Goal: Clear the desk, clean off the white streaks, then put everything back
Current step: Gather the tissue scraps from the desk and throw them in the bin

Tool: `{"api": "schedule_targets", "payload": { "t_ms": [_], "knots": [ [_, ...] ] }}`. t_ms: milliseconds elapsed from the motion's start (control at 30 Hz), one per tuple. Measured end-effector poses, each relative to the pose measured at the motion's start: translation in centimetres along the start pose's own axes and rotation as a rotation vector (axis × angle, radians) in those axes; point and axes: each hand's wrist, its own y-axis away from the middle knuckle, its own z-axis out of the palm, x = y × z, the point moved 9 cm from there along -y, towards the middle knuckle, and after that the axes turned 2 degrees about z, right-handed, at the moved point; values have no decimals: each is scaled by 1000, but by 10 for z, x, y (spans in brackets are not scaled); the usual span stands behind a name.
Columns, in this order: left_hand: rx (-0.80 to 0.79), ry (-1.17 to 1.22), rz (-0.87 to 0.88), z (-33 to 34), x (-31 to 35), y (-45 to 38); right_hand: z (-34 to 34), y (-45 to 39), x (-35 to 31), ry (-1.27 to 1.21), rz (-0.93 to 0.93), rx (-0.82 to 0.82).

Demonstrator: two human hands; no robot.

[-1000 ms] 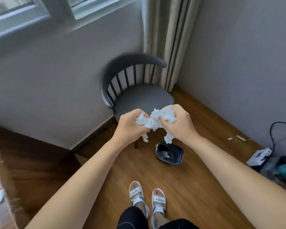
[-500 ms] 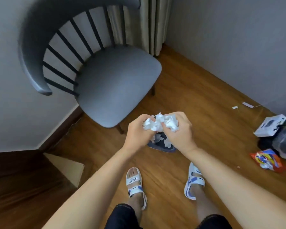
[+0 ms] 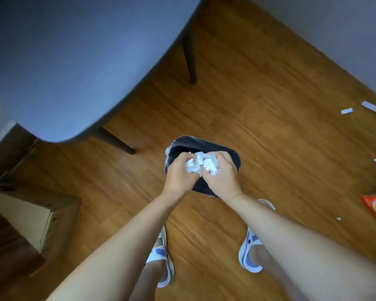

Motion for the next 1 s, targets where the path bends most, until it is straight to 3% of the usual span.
{"api": "schedule_targets", "payload": {
  "t_ms": [133, 300, 500, 733, 1000],
  "knots": [
    [-102, -150, -5, 16, -18, -17, 31, -5, 28, 143, 93, -243],
    [-73, -339, 87, 5, -9, -12, 18, -2, 15, 231, 73, -212],
    [-31, -317, 77, -27, 26, 25, -25, 16, -29, 202, 68, -207],
    [31, -331, 176, -91, 107, 97, -78, 54, -136, 301, 15, -269],
    [166, -516, 280, -225, 202, 208, -117, 112, -327, 573, -178, -326]
  ]
}}
